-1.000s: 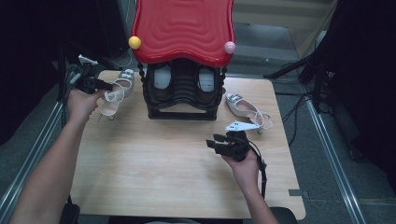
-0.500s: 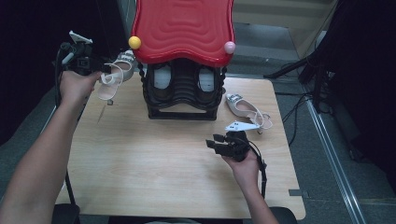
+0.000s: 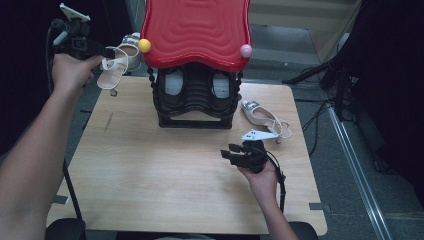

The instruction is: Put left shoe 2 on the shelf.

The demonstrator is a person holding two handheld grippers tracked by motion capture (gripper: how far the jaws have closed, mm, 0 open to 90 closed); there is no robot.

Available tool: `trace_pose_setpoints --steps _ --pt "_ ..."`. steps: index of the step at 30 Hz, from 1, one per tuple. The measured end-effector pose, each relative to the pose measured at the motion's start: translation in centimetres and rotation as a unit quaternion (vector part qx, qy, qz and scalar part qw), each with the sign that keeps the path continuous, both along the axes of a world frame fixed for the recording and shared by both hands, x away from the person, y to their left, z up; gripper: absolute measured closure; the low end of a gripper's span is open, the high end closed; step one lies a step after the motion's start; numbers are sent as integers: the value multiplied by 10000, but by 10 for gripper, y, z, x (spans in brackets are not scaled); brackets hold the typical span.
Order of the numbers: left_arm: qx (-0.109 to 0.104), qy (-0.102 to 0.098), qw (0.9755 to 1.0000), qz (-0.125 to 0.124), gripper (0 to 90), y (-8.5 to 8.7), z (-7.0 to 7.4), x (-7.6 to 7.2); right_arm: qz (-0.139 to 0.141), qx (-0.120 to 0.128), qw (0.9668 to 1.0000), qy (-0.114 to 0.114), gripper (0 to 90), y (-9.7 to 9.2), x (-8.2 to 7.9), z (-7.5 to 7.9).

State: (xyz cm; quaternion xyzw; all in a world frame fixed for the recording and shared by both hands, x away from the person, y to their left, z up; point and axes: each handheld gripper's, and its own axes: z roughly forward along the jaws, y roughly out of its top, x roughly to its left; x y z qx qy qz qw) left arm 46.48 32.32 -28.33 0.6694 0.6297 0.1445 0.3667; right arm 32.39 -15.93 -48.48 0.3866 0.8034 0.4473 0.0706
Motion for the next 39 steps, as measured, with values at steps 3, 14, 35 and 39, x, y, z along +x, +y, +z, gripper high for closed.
trace_pose_setpoints --steps 3,14,35,39 --pt "-70 -99 9999 14 846 -2 11 -1 2 -2 10000 2 572 0 0 0" --pt "-59 -201 9997 -121 845 -6 59 -2 -22 -16 10000 2 571 0 0 0" --pt "-52 -844 9956 -398 842 -51 153 -17 -20 -33 10000 6 570 1 -1 0" --pt "-67 -842 9950 -537 842 -72 158 -11 -7 -16 10000 -27 570 0 0 1"
